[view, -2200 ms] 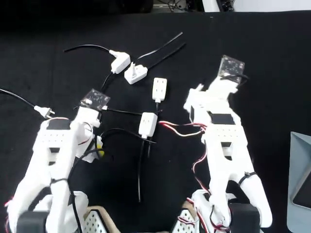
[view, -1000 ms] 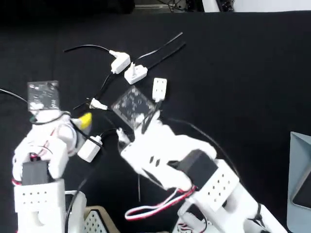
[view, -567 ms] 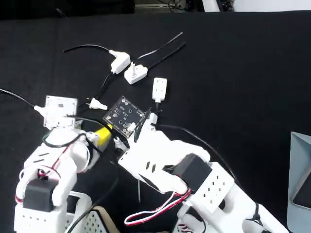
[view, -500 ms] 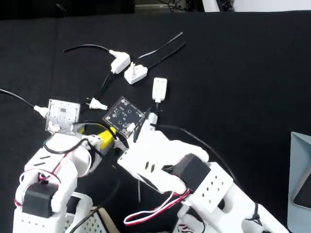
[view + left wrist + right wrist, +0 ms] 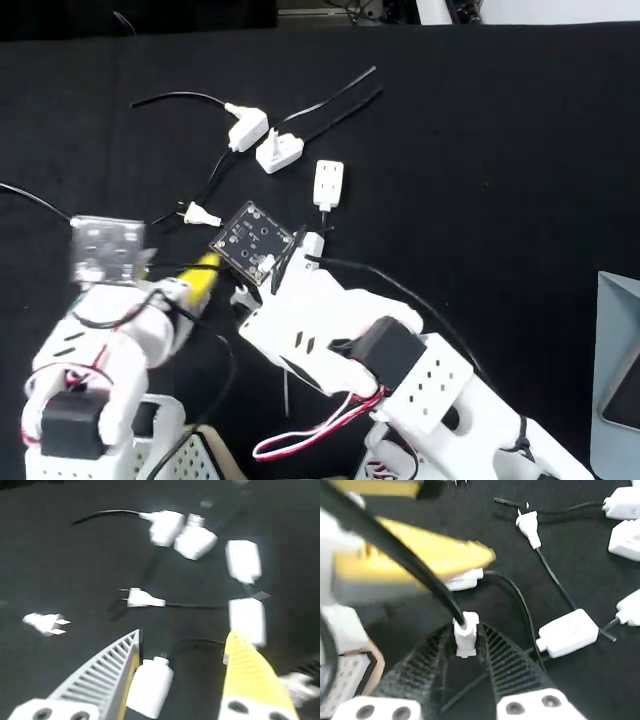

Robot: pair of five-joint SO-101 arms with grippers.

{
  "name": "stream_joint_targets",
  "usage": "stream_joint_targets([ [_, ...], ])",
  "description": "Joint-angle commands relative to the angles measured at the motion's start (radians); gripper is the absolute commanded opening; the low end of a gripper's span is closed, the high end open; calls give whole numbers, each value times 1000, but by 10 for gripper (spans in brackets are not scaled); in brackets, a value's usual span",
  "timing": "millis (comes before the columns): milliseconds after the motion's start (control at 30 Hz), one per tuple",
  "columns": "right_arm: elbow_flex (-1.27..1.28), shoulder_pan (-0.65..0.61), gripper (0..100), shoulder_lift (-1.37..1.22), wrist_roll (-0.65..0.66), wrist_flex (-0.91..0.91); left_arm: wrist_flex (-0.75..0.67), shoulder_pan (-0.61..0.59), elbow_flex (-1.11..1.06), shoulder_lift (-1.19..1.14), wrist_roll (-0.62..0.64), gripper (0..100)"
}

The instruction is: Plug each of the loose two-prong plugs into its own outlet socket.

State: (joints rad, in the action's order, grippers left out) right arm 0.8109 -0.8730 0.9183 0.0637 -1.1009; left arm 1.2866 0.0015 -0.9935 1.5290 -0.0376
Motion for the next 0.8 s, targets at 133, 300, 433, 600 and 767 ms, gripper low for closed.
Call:
stream_joint_targets([
  [133, 65, -9, 11, -105, 5, 262, -34, -545, 8, 0, -6, 271],
  [300, 42, -14, 11, -278, 2, 431, -35, -688, -39, 0, -5, 268],
  [433, -41, -15, 11, -426, -5, 477, -92, -697, -139, 0, 40, 268],
  [600, -117, -92, 11, -536, -5, 477, -204, -699, -262, 0, 80, 267],
  [767, -165, -144, 11, -595, -5, 509, -242, -728, -312, 0, 80, 267],
])
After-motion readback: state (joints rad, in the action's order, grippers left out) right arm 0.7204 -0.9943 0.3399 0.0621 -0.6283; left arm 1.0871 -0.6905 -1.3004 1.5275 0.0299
